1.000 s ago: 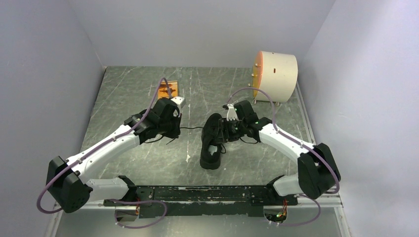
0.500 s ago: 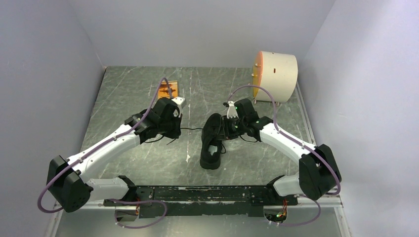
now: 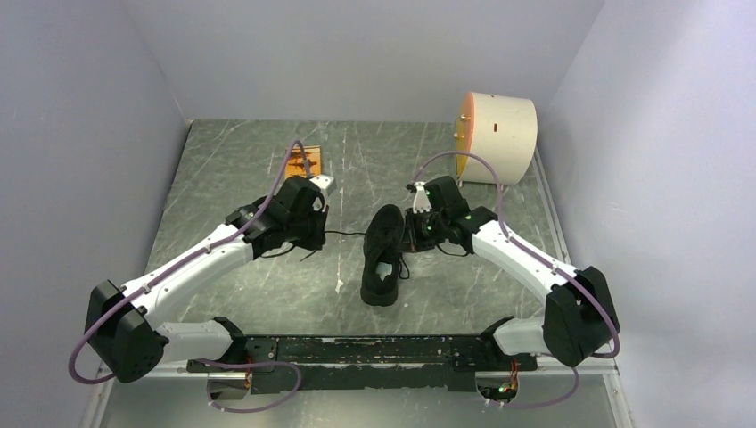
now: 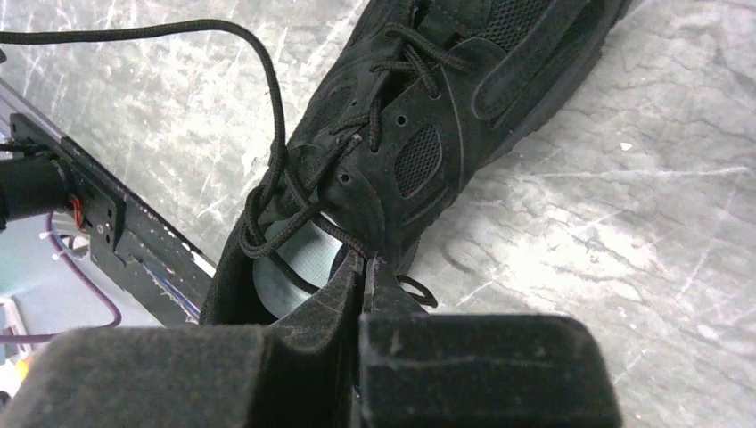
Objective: Tie the shoes
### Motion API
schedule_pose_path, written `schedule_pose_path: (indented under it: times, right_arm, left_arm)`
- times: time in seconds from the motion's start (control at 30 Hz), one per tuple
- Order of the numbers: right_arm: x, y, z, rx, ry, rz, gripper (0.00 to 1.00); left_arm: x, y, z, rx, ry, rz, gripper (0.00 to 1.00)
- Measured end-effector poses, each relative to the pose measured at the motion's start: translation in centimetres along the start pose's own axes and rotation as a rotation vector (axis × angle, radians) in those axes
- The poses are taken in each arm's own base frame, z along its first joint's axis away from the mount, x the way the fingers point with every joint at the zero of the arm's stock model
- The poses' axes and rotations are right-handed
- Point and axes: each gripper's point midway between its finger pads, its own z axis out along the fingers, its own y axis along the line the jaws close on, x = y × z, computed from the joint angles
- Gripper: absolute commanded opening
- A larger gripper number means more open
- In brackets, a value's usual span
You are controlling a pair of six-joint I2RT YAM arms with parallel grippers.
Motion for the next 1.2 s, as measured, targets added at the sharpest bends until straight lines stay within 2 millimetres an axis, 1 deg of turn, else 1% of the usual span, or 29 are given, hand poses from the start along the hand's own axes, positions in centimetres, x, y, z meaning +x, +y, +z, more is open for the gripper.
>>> schedule_pose_path:
  times: [0.1,0.2,0.27,0.37,0.4,0.47,0.57,0.63,0.73,0.77,0.8,0.9,0.97,1.03,1.1,1.17,1.2]
  right_arm:
    - [-0.2,-0.1,-0.7,0.034,0.015,0.017,0.0]
    - [-0.1,-0.4,-1.6,0.094,0.073,0.063,0.0]
    - [0.8,-0.9,-1.8,0.147,0.151,0.115,0.0]
    - [3.4,-2.2,-2.1,0.243,0.296,0.207,0.0]
    - [4.4,-2.5,-2.5,0.278,0.337,0.237,0.0]
    - [5.6,-3.2,-3.4,0.349,0.38,0.291,0.0]
    - [5.7,-3.9,-4.8,0.456,0.379,0.348,0.0]
    - [4.9,-4.2,-5.5,0.504,0.353,0.368,0.0]
    - [2.2,-4.5,-6.6,0.569,0.264,0.379,0.0]
    - [0.8,-4.9,-7.2,0.609,0.207,0.378,0.0]
    - [0.4,-5.0,-7.4,0.619,0.192,0.379,0.0]
    - [-2.6,-6.9,-9.2,0.74,0.06,0.381,0.0]
    - [-4.6,-8.7,-10.6,0.84,-0.043,0.384,0.0]
    - [-6.0,-10.5,-11.6,0.927,-0.12,0.391,0.0]
    - [-6.8,-12.5,-12.1,1.011,-0.171,0.398,0.0]
    - [-7.2,-14.1,-11.9,1.066,-0.194,0.402,0.0]
    - [-7.1,-14.9,-11.7,1.091,-0.194,0.405,0.0]
  left_arm:
    - [-0.1,0.5,-0.1,-0.027,-0.002,-0.001,0.05]
    - [-0.2,1.4,-0.2,-0.074,-0.008,-0.004,0.05]
    - [-0.3,2.0,-0.2,-0.098,-0.011,-0.008,0.05]
    - [-0.3,2.6,-0.3,-0.123,-0.01,-0.014,0.05]
    - [-0.3,2.7,-0.3,-0.128,-0.011,-0.014,0.05]
    - [-0.5,2.8,-0.4,-0.135,-0.017,-0.016,0.05]
    - [-1.0,2.9,-0.6,-0.14,-0.03,-0.018,0.05]
    - [-1.3,2.9,-0.8,-0.141,-0.037,-0.019,0.05]
    - [-1.8,2.9,-1.1,-0.145,-0.05,-0.017,0.05]
    - [-1.9,2.9,-1.1,-0.146,-0.056,-0.015,0.05]
    - [-2.1,3.0,-1.2,-0.148,-0.061,-0.013,0.05]
    - [-2.5,3.1,-1.4,-0.154,-0.072,-0.011,0.05]
    - [-2.7,3.3,-1.3,-0.16,-0.073,-0.018,0.05]
    - [-2.7,3.8,-1.1,-0.173,-0.067,-0.029,0.05]
    - [-2.5,4.5,-0.5,-0.195,-0.051,-0.046,0.05]
    - [-2.3,5.3,0.2,-0.23,-0.029,-0.064,0.05]
    - [-2.2,5.7,0.5,-0.246,-0.02,-0.07,0.05]
